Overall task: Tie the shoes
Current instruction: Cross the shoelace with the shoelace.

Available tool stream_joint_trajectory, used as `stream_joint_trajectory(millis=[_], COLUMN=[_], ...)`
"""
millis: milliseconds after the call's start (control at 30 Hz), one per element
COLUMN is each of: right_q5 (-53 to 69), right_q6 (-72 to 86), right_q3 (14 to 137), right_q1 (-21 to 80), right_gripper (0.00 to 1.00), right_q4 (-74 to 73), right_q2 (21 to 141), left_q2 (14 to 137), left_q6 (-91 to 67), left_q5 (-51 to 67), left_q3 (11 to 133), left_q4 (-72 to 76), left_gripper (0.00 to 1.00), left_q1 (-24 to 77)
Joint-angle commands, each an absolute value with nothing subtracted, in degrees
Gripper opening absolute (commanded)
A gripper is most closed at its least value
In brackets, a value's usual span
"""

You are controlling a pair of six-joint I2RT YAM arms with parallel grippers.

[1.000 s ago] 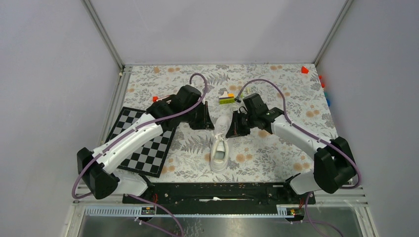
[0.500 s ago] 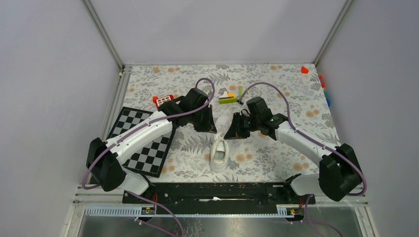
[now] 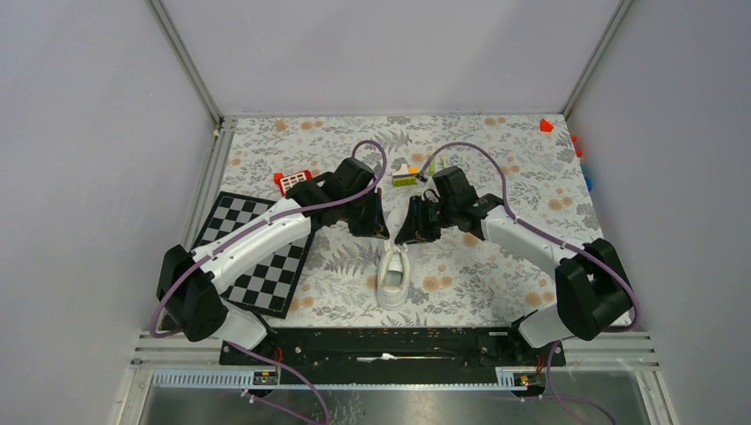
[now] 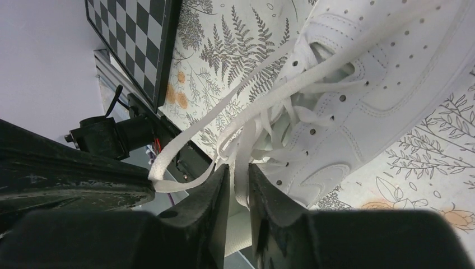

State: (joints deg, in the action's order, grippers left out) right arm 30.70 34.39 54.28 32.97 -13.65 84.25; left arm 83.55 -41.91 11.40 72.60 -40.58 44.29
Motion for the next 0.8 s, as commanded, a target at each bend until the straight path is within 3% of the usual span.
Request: stream_joint_trajectory(millis=[0,400,767], right_q5=[30.8,30.76,33.7], right_q6=[33.16,38.93,48.64], right_q3=[58.0,51.77,42.76], right_q1=[33.49,33.4,33.35], right_gripper=[0.2,0.04,0.08], right_q4=[-13.81,-9.31,7.27], right_q2=[84.15,75.97,73.19], left_q2=[82.73,83.85,88.43], left_q6=[-40.97,-39.99,-36.97], left_q5=[10.96,12.51,22.98], left_q3=[74.48,73.47,73.28], left_q4=[-39.24,-38.91,-37.15], left_gripper=[0.0,0.0,0.0], left_q1=[44.52,44.53,44.53])
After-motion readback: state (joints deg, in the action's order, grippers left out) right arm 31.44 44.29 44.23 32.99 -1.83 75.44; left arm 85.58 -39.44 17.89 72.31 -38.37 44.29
